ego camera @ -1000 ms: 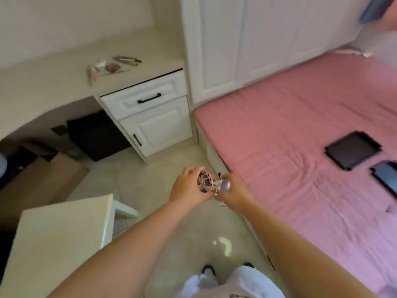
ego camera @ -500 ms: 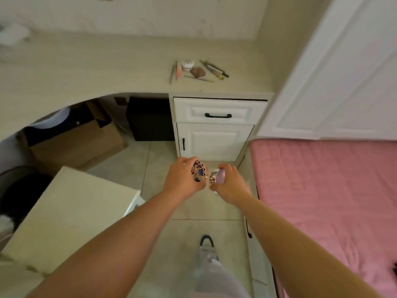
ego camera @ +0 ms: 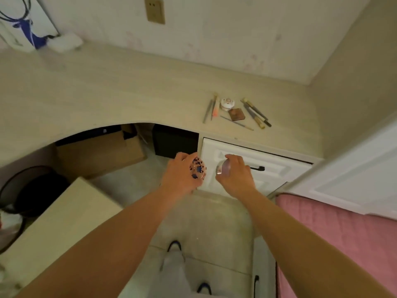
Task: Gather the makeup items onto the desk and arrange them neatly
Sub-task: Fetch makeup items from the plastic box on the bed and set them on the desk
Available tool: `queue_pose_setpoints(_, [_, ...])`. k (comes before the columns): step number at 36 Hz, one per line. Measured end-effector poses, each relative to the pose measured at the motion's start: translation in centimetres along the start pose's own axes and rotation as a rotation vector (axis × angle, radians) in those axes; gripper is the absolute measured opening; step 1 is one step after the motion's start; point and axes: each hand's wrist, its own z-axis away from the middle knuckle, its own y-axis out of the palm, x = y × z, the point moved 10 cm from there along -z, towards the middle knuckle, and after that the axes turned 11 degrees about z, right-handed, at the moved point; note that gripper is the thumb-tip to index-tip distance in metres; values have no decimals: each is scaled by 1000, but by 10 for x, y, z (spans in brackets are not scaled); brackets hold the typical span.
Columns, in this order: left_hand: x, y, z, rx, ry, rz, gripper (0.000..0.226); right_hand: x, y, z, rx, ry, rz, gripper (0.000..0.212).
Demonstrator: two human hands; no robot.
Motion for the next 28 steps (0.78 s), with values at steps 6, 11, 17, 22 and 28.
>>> queue_pose_setpoints(6, [15,-30,-72,-12,12,-80,81,37,-8,-66,-31,-17,-87,68])
queue_pose_setpoints(11, [26,-53,-129,42,52,-92,79,69,-9,-117,-9,-23,-114,65])
queue_pose_setpoints(17, [41,-70,-188,78,45,-116,78,101,-18,-176,-62,-34,-136,62])
queue_pose_setpoints(22, [51,-74,-232,93,2,-112,78,109,-15,-220,-55,-49,-173,62])
queue_pose_setpoints(28, [57,-75,-286,102,-44,-90,78,115,-17,-282,-17,-82,-29,64])
